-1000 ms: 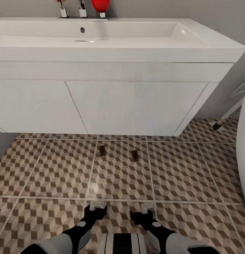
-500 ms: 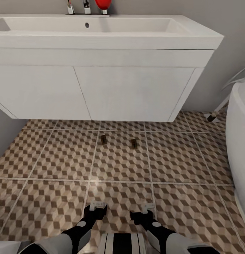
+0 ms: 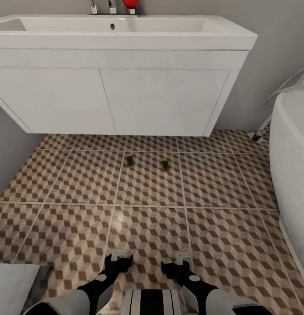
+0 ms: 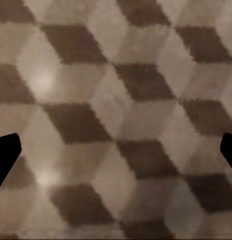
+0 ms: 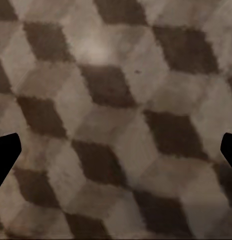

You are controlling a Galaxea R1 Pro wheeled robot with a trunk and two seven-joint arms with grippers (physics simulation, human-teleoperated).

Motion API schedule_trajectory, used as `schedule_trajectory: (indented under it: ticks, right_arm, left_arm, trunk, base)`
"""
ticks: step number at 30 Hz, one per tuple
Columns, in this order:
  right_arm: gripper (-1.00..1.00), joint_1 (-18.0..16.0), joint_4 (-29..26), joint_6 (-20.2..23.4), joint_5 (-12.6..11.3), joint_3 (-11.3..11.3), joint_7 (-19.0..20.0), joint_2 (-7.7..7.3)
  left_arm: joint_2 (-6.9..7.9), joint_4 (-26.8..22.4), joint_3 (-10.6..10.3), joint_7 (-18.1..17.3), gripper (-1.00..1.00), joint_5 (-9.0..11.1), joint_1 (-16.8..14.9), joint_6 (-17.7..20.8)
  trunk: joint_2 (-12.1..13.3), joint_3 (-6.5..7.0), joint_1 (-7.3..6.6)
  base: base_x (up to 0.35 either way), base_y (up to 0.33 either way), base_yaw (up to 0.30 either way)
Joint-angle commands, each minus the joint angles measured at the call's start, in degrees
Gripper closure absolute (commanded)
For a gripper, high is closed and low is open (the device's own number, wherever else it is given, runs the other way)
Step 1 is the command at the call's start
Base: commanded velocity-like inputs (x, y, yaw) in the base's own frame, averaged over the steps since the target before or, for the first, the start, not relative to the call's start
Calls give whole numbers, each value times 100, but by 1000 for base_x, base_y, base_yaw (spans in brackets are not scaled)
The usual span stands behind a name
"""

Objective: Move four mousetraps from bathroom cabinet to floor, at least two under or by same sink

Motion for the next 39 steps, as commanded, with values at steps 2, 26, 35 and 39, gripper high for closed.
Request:
schedule_trajectory:
  ticks: [2,26,35,39]
  right_arm:
    - [-100,-6,16,-30,20,3,-1,0]
    - [-100,-6,16,-30,20,1,1,0]
    - [-100,-6,16,-30,14,6,3,0]
    - [-100,-6,16,-30,13,7,5,0]
  left_arm:
    - [-2,7,-49,7,-100,44,-3,-20]
    - [39,5,-49,7,-100,44,-3,-29]
    - [42,5,-49,7,-100,44,-3,-29]
    - [42,5,-49,7,-100,44,-3,-29]
  trunk:
    - [-2,-3,-5]
    - [-2,-3,-5]
    - [-2,-3,-5]
    - [-2,-3,-5]
  base:
    - [-335,0,0]
    - [-130,0,0]
    - [-3,0,0]
    - [0,0,0]
